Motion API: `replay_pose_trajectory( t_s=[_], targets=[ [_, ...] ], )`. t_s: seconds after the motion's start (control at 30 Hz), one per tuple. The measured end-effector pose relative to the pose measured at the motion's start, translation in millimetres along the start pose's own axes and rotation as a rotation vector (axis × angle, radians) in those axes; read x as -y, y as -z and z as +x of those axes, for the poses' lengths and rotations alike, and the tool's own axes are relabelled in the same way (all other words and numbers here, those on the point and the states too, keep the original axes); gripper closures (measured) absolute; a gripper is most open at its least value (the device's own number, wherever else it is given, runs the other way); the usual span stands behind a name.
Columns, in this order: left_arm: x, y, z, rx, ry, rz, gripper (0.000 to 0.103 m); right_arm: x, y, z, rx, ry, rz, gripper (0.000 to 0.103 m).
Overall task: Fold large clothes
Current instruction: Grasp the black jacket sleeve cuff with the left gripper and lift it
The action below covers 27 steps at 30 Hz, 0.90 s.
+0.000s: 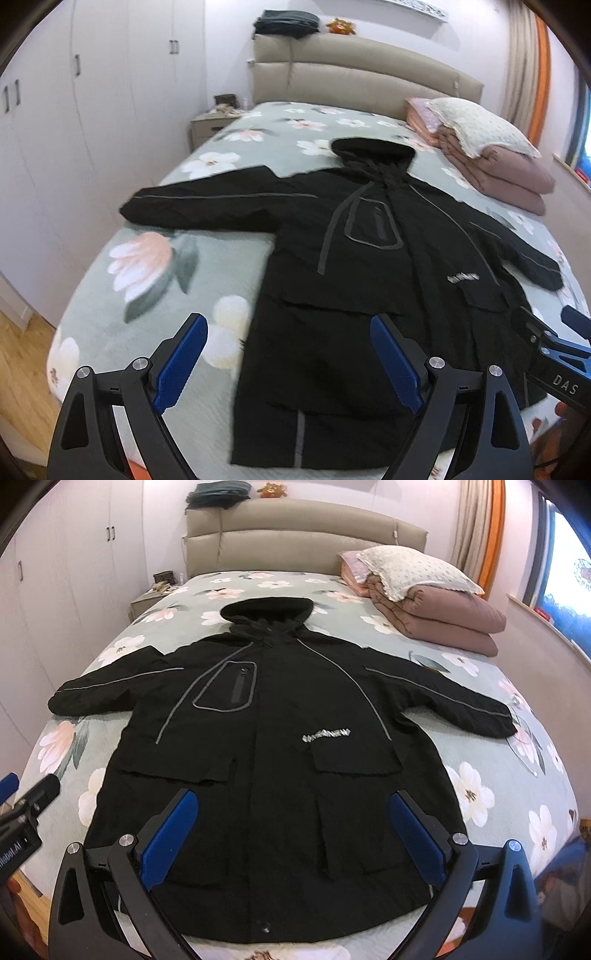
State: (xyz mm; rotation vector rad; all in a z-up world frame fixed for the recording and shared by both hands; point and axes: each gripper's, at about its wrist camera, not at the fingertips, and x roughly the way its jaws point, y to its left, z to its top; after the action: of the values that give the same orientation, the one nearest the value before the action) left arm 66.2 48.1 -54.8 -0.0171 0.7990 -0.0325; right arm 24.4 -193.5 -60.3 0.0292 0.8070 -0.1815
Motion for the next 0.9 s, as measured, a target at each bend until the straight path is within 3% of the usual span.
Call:
replay_pose_trajectory(
  t_s=[0.2,0.33,0.4,0.53,0.6,0.7,0.77,0.9],
  targets=[
    [-57,-25,28,0.056,-0.103,-0.103,0.013,-31,-18,28,0.076,-0.049,-0.013,0.0],
    [-120,-48,62,0.082,-0.137,-0.246,0.013,-55,-24,63,0.18,-0.081,-0.04,0.0],
    [-160,-62,83,0.097,-0.129,-0.343,0.013,-65,-26,87,0.19,-0.093,-0.058,0.0],
    [-234,-93,130,0.103,-0.118,-0.486,0.013,-84,-22,140,0.162,-0.123,-0.078,0.0],
    [-265,-112,159,0.084,-0.15,-0.522,0.013,-93,-19,164,0.123,-0.127,-0.096,0.0],
    [-291,-134,200,0.057,-0.16,-0.521,0.013,-98,-11,184,0.083,-0.161,-0.108,0.0],
    [-312,-142,232,0.031,-0.128,-0.562,0.013,-99,-8,195,0.062,-0.196,-0.109,0.0],
    [-349,-142,294,-0.014,-0.165,-0.653,0.013,-89,-3,205,0.026,-0.242,-0.062,0.0]
  ],
)
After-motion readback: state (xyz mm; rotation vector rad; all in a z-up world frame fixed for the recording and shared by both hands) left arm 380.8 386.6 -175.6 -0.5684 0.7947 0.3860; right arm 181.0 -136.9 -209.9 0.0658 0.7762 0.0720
